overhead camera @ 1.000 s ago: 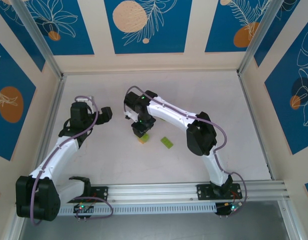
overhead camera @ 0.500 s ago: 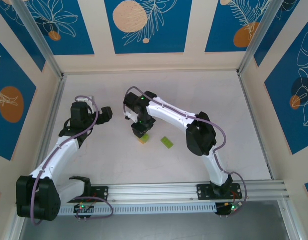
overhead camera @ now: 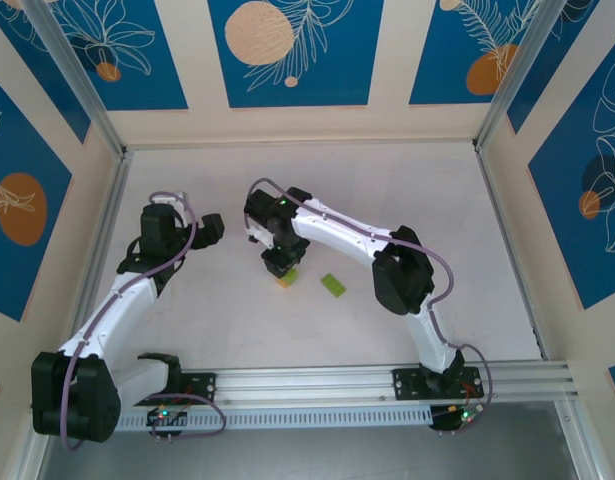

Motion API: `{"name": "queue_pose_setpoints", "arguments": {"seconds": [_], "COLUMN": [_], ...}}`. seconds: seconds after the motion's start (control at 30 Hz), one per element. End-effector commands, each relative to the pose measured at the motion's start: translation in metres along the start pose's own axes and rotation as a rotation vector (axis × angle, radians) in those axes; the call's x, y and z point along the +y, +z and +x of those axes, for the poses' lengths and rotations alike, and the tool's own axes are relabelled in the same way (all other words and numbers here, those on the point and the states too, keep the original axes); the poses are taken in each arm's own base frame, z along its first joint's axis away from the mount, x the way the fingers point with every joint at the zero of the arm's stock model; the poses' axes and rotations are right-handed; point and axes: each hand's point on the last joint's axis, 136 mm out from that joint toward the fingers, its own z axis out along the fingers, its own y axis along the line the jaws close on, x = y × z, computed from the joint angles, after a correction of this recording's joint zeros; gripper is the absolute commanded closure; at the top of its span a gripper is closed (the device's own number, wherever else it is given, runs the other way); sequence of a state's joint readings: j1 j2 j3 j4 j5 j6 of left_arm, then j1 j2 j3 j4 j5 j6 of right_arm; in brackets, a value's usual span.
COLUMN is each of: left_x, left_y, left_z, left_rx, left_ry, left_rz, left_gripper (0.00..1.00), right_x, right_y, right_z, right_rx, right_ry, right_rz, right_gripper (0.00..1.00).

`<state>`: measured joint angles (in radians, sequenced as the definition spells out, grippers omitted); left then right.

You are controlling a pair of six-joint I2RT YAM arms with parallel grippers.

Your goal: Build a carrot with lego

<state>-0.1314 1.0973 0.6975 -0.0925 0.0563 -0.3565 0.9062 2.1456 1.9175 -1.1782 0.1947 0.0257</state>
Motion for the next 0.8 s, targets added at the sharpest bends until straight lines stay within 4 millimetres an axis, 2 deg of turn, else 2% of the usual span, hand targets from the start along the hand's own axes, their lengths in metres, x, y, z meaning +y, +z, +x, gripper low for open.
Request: {"name": "queue_pose_setpoints", "arguments": {"seconds": [0.0, 0.13, 0.33, 0.5, 0.77], "left_x": [-0.009, -0.009, -0.01, -0.01, -0.011], "left_y": [0.0, 0.0, -0.002, -0.002, -0.004], "left_z": [-0.005, -0.005, -0.007, -0.007, -0.008], "left_rx": [-0.015, -0.013, -0.017, -0.017, -0.023], "left_ry": [0.023, 0.023, 0.024, 0.024, 0.023], "left_rz": [0.033, 0.035, 0.035, 0.036, 0.039], "left_gripper": [0.05, 0.05, 0.05, 0.05, 0.05], "right_x": [0.015, 0.014, 0.017, 0.02, 0.022], "right_y": [0.054, 0.049, 0.027, 0.007, -0.008], "right_z": [0.054, 0.053, 0.036, 0.019, 0.01], "right_rx": [0.268, 0.255, 0.177, 0.093, 0.041], "right_ry": [-0.013, -0.015, -0.022, -0.028, -0.034], "right_rz": [-0.043, -0.036, -0.04, -0.053, -0.056], "right_gripper": [0.65, 0.65, 0.65, 0.61, 0.55]}}
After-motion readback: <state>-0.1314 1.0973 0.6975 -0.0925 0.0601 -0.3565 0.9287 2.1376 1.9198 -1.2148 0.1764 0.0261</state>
